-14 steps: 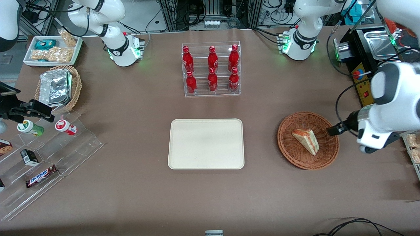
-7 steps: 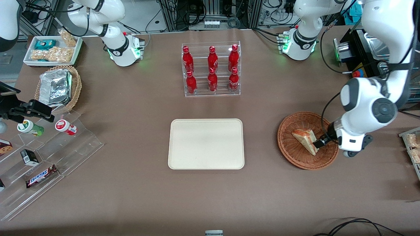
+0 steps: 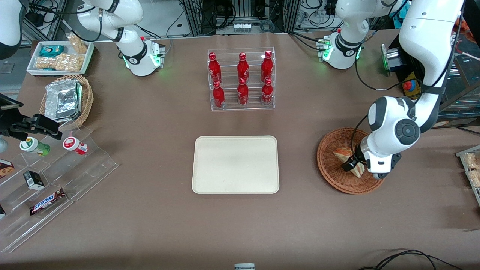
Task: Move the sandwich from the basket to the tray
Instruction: 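Close the left gripper on the wrapped sandwich, then lift the sandwich and carry it over the cream tray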
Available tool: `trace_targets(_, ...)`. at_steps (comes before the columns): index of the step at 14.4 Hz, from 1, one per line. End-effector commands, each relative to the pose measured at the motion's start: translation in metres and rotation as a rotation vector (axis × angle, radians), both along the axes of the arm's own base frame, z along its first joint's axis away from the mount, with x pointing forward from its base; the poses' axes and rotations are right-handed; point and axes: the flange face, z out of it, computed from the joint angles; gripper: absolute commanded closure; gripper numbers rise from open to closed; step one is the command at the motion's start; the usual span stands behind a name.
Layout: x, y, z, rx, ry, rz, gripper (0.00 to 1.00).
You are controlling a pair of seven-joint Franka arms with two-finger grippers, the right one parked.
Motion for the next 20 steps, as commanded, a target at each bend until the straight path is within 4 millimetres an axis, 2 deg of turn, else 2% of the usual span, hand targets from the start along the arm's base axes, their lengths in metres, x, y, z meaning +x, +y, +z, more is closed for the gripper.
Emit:
trace_targets(1, -0.006, 0.002, -0.012, 0.015, 0.008, 0.011, 0.0)
trace_targets(2, -0.005, 0.002, -0.013, 0.015, 0.009, 0.016, 0.26)
trace_targets(3, -0.005, 0.003, -0.01, 0.017, 0.011, 0.017, 0.65)
trace_targets(4, -0.004, 0.003, -0.009, 0.018, 0.011, 0.04, 0.89)
trace_targets(6, 0.005, 0.004, 0.004, 0.018, -0.02, 0.074, 0.96)
trace_targets(9, 0.014, 0.001, 0.026, 0.017, -0.062, 0.077, 1.0)
trace_targets(11, 0.013, -0.005, 0.043, 0.024, -0.065, 0.055, 1.0)
trace_targets(12, 0.012, -0.015, 0.05, 0.034, -0.055, 0.024, 1.0)
trace_targets(14, 0.006, -0.049, 0.059, 0.054, -0.058, -0.07, 1.0)
trace_targets(17, -0.005, -0.088, 0.087, 0.067, -0.089, -0.144, 1.0)
trace_targets(20, -0.019, -0.179, 0.121, 0.081, -0.049, -0.294, 1.0)
